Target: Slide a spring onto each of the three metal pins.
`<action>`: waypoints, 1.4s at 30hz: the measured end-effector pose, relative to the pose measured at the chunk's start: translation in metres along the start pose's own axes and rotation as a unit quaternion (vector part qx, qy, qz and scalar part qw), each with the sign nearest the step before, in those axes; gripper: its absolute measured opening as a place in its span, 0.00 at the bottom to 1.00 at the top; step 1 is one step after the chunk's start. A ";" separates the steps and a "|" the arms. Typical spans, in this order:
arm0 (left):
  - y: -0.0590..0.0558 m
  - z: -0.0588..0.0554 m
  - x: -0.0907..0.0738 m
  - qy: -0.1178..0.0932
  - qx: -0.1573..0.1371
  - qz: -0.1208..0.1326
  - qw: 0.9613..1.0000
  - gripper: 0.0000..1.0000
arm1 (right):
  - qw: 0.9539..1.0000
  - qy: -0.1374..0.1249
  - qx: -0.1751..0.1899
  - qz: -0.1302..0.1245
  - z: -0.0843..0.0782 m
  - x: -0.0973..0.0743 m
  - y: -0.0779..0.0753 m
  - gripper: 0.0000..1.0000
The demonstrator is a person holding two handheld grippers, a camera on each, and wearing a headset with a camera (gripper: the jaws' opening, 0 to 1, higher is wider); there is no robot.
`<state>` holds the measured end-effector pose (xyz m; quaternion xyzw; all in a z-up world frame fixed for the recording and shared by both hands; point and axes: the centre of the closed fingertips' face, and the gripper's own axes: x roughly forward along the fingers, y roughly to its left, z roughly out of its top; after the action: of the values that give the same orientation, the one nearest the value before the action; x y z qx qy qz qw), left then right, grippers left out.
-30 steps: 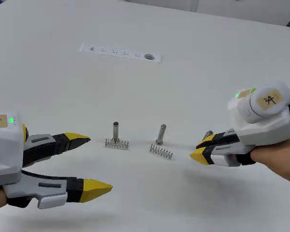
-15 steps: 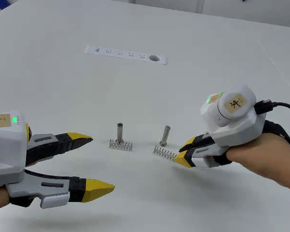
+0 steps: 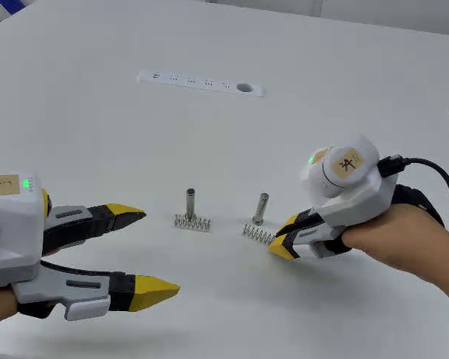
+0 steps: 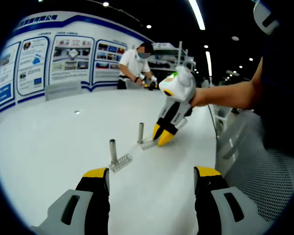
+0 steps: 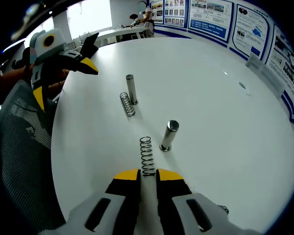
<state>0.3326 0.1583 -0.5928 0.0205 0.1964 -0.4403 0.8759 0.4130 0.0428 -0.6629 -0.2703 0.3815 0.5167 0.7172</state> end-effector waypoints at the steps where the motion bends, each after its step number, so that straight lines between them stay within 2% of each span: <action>1: 0.000 0.000 0.000 0.000 0.000 0.000 1.000 0.71 | 1.000 0.000 -0.001 0.000 0.000 0.001 0.000 0.14; 8: -0.002 -0.001 0.002 0.000 -0.003 -0.002 1.000 0.71 | 1.000 0.004 -0.009 0.002 0.001 0.002 0.000 0.13; 21: -0.005 -0.004 0.005 0.006 0.005 -0.017 1.000 0.70 | 1.000 0.005 0.001 0.006 0.001 -0.001 0.005 0.11; 30: -0.011 -0.009 0.013 0.023 0.023 -0.048 0.998 0.68 | 1.000 0.001 -0.011 0.012 0.004 -0.011 0.016 0.11; 36: -0.013 -0.007 0.022 0.029 0.033 -0.067 0.997 0.65 | 0.999 -0.004 -0.027 0.020 0.010 -0.019 0.026 0.11; 42: -0.015 -0.006 0.031 0.034 0.042 -0.087 0.995 0.62 | 0.998 -0.010 -0.052 0.040 0.019 -0.025 0.041 0.11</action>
<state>0.3358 0.1269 -0.6074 0.0552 0.2081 -0.5222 0.8252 0.3744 0.0571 -0.6312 -0.2869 0.3577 0.5670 0.6843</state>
